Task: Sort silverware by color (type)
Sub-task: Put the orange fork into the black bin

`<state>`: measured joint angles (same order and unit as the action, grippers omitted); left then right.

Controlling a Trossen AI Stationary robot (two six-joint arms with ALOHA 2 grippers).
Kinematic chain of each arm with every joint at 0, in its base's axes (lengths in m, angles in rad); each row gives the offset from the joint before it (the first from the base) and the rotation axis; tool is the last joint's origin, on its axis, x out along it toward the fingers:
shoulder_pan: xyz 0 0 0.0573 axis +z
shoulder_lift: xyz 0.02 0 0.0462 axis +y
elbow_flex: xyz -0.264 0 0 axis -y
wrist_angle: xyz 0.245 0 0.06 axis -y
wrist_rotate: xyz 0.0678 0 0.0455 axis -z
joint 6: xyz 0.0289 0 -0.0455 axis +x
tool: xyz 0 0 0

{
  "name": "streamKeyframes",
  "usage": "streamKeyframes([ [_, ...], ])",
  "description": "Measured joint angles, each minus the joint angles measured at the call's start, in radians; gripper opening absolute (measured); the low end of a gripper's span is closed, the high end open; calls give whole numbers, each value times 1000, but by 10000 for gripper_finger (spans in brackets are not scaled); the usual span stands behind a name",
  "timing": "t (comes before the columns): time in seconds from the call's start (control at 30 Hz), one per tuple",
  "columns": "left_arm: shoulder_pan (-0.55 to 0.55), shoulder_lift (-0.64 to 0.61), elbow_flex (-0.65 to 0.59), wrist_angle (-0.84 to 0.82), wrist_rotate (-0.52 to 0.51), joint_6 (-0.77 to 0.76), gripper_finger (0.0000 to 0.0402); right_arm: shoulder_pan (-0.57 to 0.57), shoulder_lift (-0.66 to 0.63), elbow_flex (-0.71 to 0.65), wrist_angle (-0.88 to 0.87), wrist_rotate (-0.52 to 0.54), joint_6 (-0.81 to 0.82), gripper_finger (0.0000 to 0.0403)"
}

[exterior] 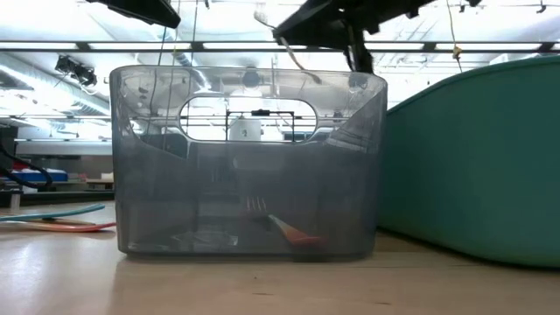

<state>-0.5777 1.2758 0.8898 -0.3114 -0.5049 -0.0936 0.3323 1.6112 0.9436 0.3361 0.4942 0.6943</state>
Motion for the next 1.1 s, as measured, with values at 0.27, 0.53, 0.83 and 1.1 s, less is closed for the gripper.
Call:
streamKeyframes([
  [0.27, -12, 0, 0, -12, -4, -5, 55, 6, 90, 120, -62, -18, -41, 22],
  [0.53, -43, -39, 1, -36, -40, -8, 55, 9, 108, 145, -63, -20, -29, 22],
  [0.83, -55, -89, 1, -56, -42, -1, 55, 24, 139, 147, 5, -5, -11, 22],
  [1.1, -55, -86, 1, -67, -25, -26, 55, 41, 198, 146, -8, -78, 40, 22],
])
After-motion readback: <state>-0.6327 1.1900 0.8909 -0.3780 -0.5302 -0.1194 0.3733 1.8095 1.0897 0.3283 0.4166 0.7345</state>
